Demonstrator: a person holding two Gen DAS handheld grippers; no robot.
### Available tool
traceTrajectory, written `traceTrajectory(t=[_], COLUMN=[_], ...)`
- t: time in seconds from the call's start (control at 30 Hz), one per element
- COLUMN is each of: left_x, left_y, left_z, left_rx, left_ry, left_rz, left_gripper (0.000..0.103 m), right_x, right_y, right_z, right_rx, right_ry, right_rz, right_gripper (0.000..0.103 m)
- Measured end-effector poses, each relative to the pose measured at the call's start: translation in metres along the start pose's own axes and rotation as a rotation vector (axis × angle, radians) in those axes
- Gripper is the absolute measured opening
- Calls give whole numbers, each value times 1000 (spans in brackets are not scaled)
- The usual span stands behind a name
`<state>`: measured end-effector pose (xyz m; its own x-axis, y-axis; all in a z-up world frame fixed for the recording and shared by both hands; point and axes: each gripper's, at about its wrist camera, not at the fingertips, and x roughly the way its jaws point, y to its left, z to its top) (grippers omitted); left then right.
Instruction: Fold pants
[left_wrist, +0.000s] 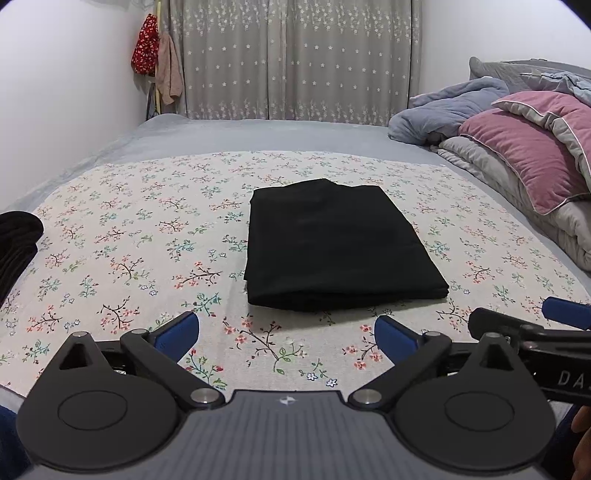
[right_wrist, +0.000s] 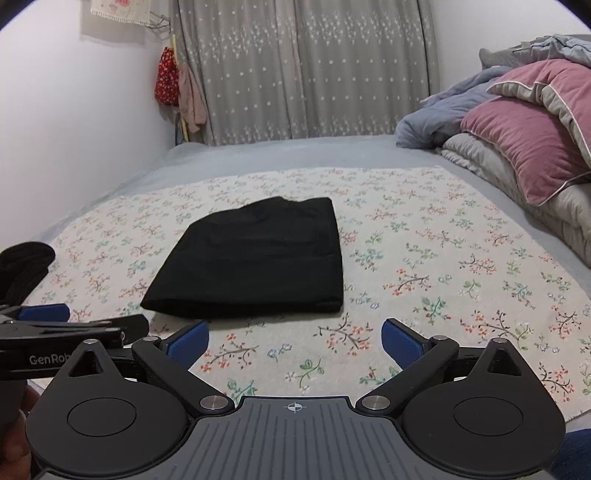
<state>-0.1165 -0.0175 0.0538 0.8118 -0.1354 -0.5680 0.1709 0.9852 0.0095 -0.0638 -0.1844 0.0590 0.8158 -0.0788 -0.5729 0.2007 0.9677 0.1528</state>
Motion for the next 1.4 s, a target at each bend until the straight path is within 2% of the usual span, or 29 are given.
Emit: traceTrajectory(t=[0.3,0.6,1.4], left_x=[1,3,2], left_y=[-1,-3,0], left_z=[0,0,0], left_rx=[-4,10,-4], left_ry=[11,21,19], left_rz=[-3,29,8], left_gripper=[103,103,103], right_x=[2,2,1], right_y=[2,2,5], right_z=[0,-1,-3], right_rx=[-6,-12,-39], right_ry=[6,4,-2], right_rz=[5,7,14], right_gripper=[102,102,102])
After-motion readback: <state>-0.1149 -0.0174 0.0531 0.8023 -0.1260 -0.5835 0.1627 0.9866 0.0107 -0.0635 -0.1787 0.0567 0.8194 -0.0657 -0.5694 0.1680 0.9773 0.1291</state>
